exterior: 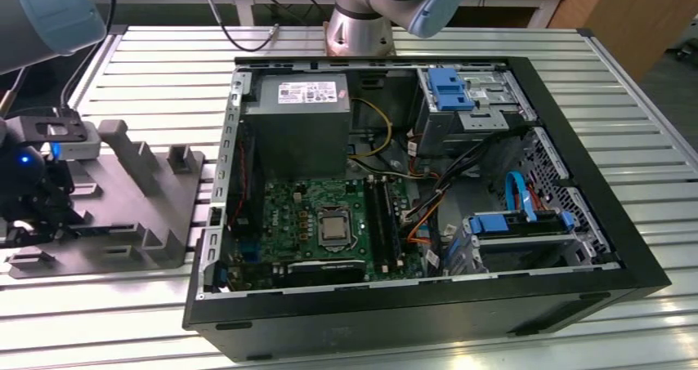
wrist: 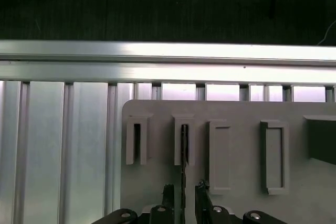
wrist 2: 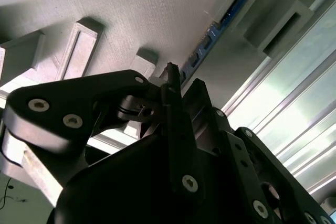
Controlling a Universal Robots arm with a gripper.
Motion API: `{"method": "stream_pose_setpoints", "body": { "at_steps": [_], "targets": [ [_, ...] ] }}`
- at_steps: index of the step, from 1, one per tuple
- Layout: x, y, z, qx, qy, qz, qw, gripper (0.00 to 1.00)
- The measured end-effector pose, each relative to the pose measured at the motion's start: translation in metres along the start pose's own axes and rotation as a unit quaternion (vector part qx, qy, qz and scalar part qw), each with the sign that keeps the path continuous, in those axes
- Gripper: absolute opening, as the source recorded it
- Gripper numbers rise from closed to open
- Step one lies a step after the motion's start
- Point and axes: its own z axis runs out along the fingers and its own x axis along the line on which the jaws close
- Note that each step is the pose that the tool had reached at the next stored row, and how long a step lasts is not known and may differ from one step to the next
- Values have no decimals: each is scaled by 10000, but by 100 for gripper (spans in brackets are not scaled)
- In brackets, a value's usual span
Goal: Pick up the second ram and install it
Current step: 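Pick up the second ram and move it above second insertion slot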
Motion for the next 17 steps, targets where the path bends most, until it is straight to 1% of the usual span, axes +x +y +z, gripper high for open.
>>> {"method": "stream_pose_setpoints", "body": {
  "at_steps": [10,12,13,17],
  "targets": [
    [-7,0,3,0,-1,0,10000,30],
    [-8,0,3,0,0,0,10000,28],
    [-8,0,3,0,0,0,10000,22],
    [-8,0,3,0,0,0,10000,22]
  ]
}}
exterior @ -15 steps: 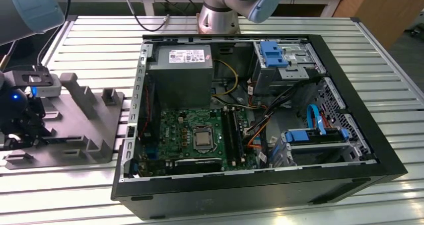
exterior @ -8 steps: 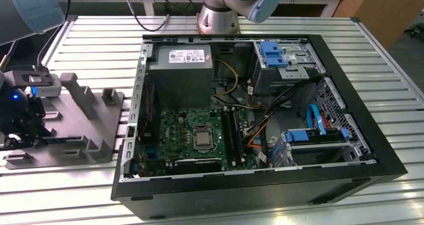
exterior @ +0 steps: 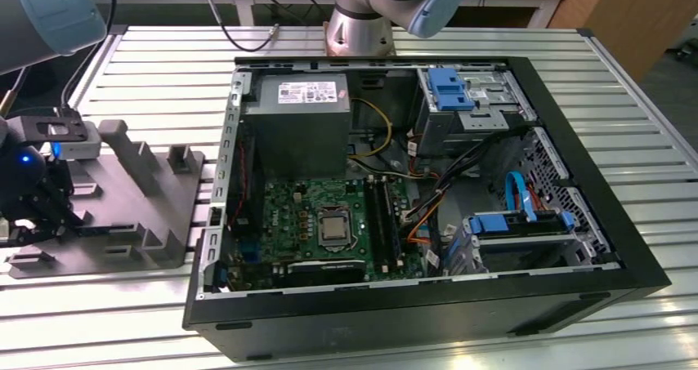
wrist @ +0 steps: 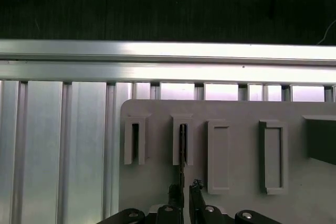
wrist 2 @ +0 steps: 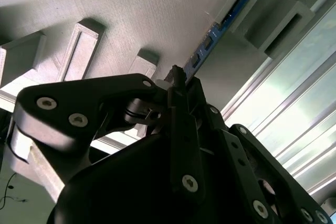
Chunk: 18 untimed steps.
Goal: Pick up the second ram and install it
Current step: 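Pick up the second ram and move it above second insertion slot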
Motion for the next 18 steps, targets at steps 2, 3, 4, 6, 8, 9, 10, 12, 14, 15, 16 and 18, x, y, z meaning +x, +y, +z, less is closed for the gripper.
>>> {"method": "stream_pose_setpoints", "body": {
  "at_steps": [2,3,4,6,8,9,10,12,14,15,16,18],
  "targets": [
    [-1,0,-10,-1,1,0,10000,22],
    [-1,0,-14,0,0,0,10000,22],
    [-1,0,-15,1,-1,0,10000,22],
    [-1,0,-16,1,-1,0,10000,22],
    [-1,-14,-19,-1,1,0,10000,22],
    [-1,-25,-19,-1,0,0,10000,22],
    [-1,-33,-18,1,0,0,10000,22],
    [-1,-37,-17,0,-1,1,10000,22],
    [0,-40,-18,0,0,0,10000,22],
    [0,-40,-19,0,0,0,10000,22],
    [0,-40,-20,0,0,0,10000,22],
    [0,-40,-24,0,0,0,10000,22]
  ]
}}
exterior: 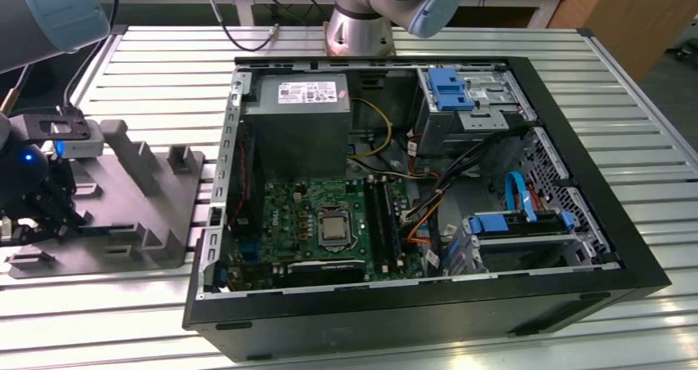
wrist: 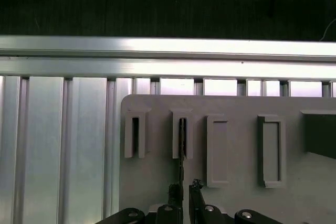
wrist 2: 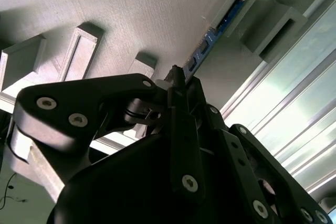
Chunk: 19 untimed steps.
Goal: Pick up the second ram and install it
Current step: 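Pick up the second ram and move it above second insertion slot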
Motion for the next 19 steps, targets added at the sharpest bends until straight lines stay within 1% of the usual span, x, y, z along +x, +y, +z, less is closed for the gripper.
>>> {"method": "stream_pose_setpoints", "body": {
  "at_steps": [12,14,15,19],
  "targets": [
    [7,0,0,0,0,0,10000,22],
    [7,0,0,0,0,0,10000,20],
    [7,0,0,0,0,0,10000,13],
    [7,0,0,0,0,0,10000,13]
  ]
}}
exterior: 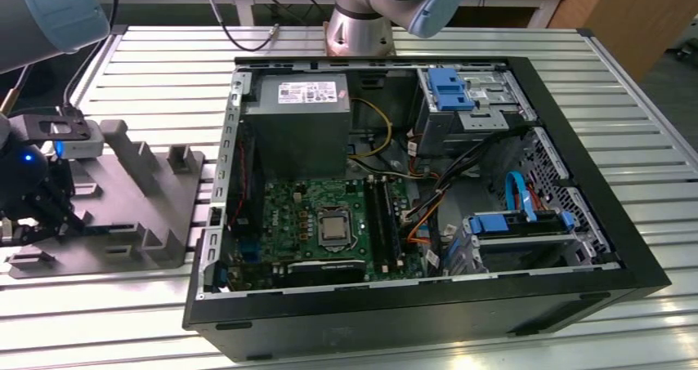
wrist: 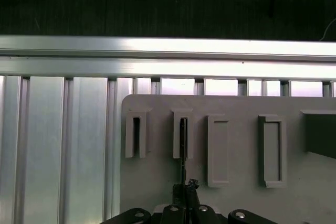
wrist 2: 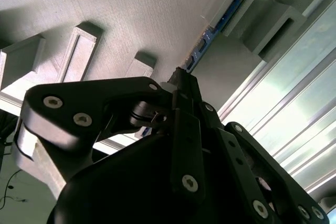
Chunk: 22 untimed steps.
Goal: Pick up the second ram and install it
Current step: 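Pick up the second ram and move it above second insertion slot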
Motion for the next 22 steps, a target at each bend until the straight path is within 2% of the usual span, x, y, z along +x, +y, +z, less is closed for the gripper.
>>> {"method": "stream_pose_setpoints", "body": {
  "at_steps": [13,16,22],
  "targets": [
    [1,0,0,0,0,0,10000,11],
    [1,0,0,3,-1,101,9999,11],
    [1,1,-9,3,-1,117,9999,11]
  ]
}}
